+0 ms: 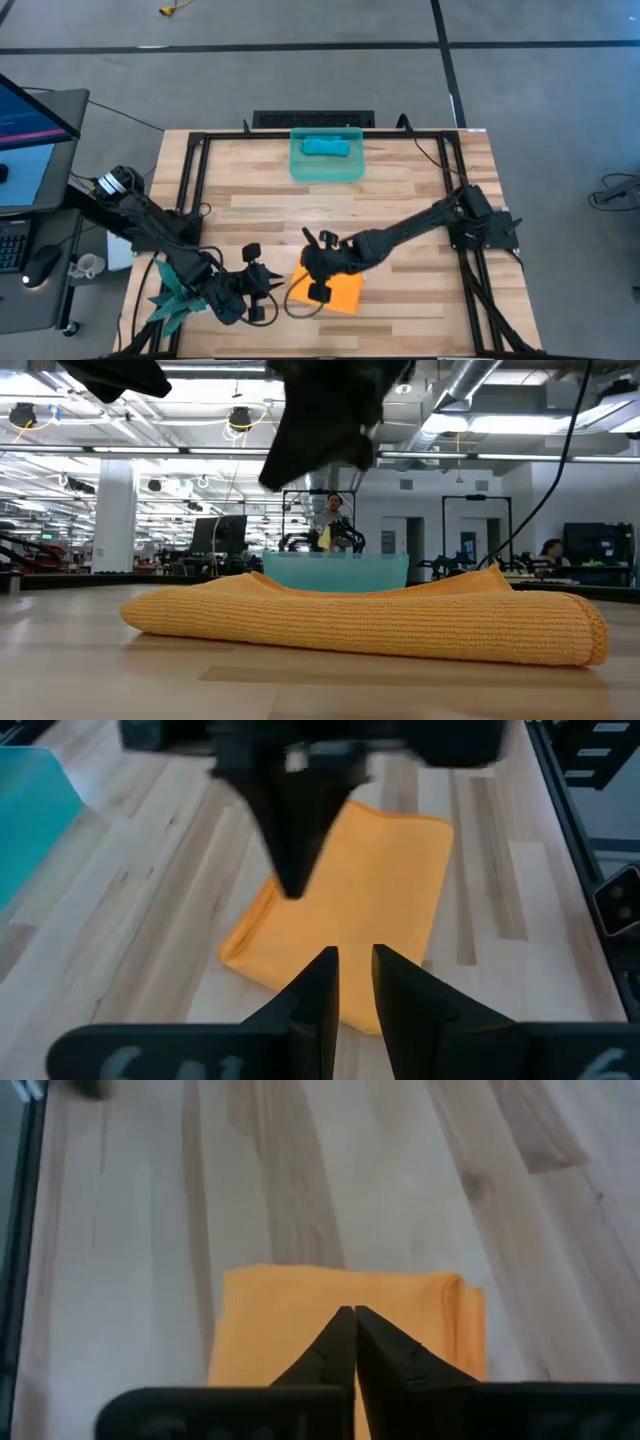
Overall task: Roll microfiber towels into tight, uniform cylinder then place into a basket
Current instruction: Fold the orange microfiber cloth
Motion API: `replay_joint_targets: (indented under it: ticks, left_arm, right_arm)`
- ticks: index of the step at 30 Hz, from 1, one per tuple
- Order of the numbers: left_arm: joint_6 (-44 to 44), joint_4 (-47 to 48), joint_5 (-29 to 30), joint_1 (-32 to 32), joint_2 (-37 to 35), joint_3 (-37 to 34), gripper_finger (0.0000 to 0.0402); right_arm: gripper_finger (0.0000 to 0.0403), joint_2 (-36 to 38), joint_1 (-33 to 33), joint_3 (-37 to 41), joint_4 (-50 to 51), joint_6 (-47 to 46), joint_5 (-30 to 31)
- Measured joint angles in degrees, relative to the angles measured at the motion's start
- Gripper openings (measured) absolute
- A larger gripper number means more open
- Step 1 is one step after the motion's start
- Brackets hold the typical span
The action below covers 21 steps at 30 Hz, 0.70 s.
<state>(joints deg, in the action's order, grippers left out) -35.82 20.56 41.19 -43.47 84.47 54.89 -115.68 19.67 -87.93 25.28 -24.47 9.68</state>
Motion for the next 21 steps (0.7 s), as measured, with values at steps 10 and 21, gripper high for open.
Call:
replay_joint_targets:
  ticks: [10, 21]
  left_arm:
    - [-0.6, 1.0, 0.05, -0.02, 0.0, 0.0, 0.0056]
    - [-1.43, 1.0, 0.09, -0.02, 0.0, 0.0, 0.0056]
  right_arm:
    - [0.0013, 0.0, -2.86, 7.78, -11.63, -0.98, -5.59]
    - [0.0009, 0.02, -4.38, 16.23, -18.47, -3.51, -7.31]
